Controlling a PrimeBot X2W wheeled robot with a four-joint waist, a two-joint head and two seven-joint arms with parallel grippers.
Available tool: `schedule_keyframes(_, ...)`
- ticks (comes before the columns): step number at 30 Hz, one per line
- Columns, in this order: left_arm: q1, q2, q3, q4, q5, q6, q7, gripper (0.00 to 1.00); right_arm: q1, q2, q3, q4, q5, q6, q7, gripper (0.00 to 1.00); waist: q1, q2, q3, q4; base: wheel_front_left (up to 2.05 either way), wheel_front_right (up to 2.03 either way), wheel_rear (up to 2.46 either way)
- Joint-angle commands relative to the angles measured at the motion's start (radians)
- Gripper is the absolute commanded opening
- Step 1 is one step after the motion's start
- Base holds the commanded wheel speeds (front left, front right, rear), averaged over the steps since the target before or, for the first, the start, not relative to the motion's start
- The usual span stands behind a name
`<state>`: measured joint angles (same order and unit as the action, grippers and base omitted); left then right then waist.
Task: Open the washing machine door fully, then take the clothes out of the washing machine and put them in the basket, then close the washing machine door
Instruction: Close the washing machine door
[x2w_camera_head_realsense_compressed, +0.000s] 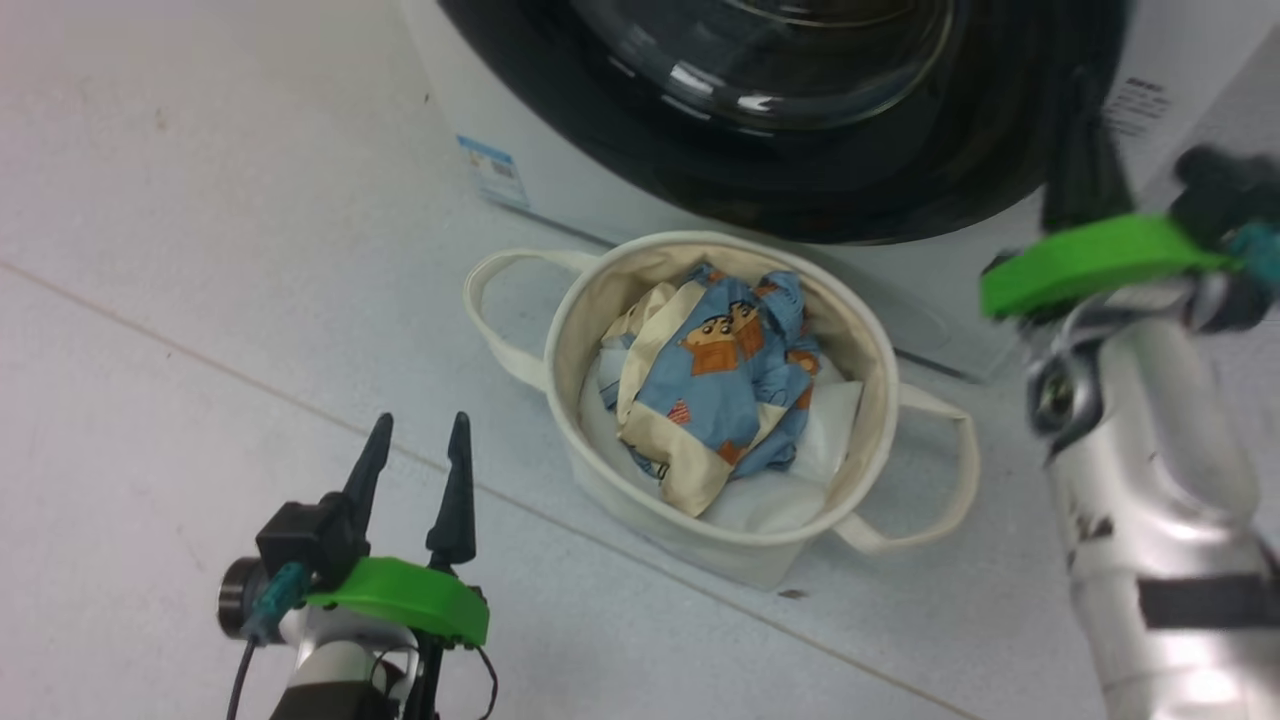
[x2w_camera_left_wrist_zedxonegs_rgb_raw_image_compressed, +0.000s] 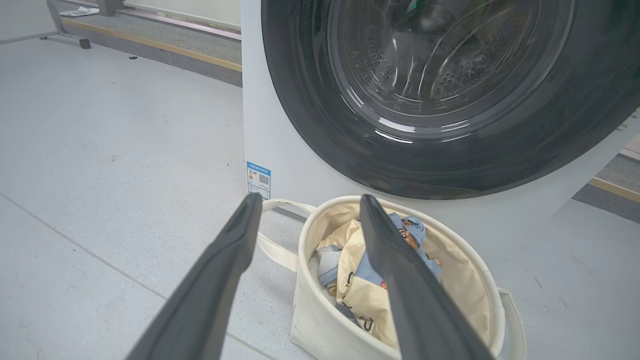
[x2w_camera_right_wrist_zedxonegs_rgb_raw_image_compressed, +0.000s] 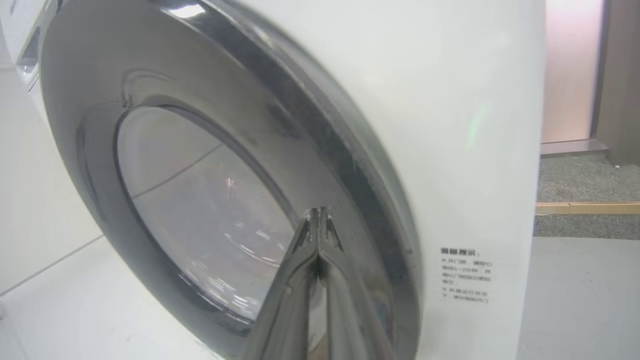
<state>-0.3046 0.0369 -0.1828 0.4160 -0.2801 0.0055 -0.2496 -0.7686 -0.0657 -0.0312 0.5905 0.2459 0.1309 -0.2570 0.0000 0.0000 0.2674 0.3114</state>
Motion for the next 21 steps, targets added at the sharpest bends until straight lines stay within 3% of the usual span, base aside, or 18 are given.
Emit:
schedule_keyframes(1, 0.006, 0.013, 0.041, -0.028, 0.012, -0.008, -0.012, 1.0, 0.042, 0.015, 0.044, -0.038, 0.016, 0.0, -0.005, 0.0, 0.0, 0.0, -0.038, -0.035, 0.0, 0.0, 0.0)
schedule_keyframes(5, 0.025, 0.013, 0.06, -0.044, 0.03, -0.025, -0.012, 1.0, 0.174, 0.015, 0.151, -0.091, 0.039, 0.0, -0.005, 0.0, 0.0, 0.0, -0.079, -0.08, 0.0, 0.0, 0.0)
schedule_keyframes(9, 0.051, 0.013, 0.07, -0.061, 0.068, -0.04, -0.012, 1.0, 0.3, 0.015, 0.192, -0.155, 0.051, 0.0, -0.005, 0.0, 0.0, 0.0, -0.11, -0.125, 0.0, 0.0, 0.0)
schedule_keyframes(17, 0.094, 0.013, 0.106, -0.124, 0.149, -0.028, -0.012, 1.0, 0.503, 0.015, 0.163, -0.371, 0.012, 0.0, -0.005, 0.0, 0.0, 0.0, -0.134, -0.217, 0.0, 0.0, 0.0)
schedule_keyframes(21, 0.104, 0.013, 0.099, -0.143, 0.171, -0.043, -0.012, 1.0, 0.569, 0.015, 0.122, -0.463, 0.026, 0.0, -0.005, 0.0, 0.0, 0.0, -0.141, -0.255, 0.0, 0.0, 0.0)
